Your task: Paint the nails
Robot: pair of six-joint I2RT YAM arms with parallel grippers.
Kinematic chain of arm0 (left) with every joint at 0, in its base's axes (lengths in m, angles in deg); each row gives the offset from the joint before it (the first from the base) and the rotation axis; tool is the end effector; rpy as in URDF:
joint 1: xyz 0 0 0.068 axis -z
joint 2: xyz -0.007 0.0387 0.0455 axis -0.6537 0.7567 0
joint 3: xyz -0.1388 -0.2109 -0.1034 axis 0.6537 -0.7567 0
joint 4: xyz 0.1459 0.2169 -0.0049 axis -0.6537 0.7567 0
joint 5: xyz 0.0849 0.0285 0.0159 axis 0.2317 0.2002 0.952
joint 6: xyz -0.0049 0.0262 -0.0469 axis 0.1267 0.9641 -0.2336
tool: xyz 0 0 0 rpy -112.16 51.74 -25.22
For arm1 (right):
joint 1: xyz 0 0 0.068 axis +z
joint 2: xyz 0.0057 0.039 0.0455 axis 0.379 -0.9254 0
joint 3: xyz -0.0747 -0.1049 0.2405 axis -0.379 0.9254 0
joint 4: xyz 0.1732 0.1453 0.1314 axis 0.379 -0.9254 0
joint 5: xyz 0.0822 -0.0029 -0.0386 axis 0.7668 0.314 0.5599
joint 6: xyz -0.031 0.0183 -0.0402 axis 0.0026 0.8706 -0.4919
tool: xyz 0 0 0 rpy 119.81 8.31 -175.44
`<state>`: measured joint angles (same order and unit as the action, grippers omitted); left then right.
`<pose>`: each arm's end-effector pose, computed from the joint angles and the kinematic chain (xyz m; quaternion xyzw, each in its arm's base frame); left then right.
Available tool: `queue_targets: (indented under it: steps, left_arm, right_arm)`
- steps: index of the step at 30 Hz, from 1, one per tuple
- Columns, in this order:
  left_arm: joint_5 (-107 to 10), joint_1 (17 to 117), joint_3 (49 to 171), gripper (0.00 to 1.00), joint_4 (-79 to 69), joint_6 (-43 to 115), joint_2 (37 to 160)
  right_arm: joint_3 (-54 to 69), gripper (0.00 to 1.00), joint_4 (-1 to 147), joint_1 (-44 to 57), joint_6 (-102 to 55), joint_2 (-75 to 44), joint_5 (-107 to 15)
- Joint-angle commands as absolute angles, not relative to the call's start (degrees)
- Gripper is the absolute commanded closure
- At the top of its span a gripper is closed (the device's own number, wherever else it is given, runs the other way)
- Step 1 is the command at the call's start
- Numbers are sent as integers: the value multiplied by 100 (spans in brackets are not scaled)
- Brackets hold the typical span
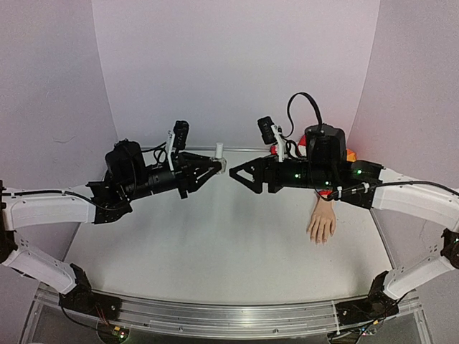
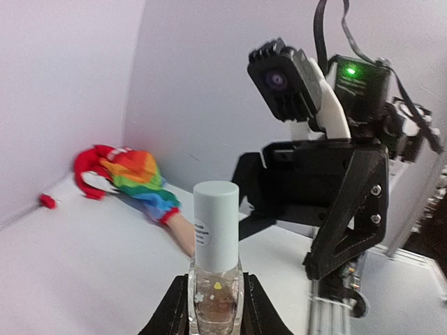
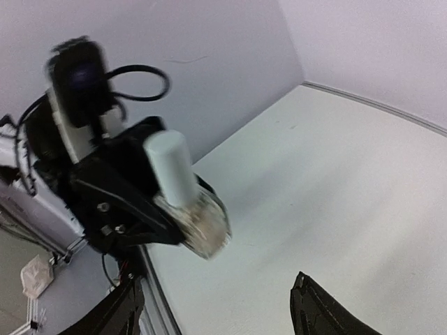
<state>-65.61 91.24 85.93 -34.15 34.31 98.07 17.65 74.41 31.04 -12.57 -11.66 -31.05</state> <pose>0.1813 -0.2435 0.3184 0.3621 0.5796 -0.5052 0.5270 0.1795 0.2641 0.3601 -0.3485 0.6823 0.4862 0.4203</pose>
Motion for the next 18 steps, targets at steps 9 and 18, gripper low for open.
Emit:
queue_targets:
  steps: [9,18]
  left_arm:
    - [-2712,10103,9023,100,-3224,4768,10220]
    - [-2216,10384,9221,100,-3290,4974,10531]
  right_arm:
    - [-8,35,6108,3603,-139,-2067,-6293]
    - [-940,59,5450,3803,-32,-2974,-6771]
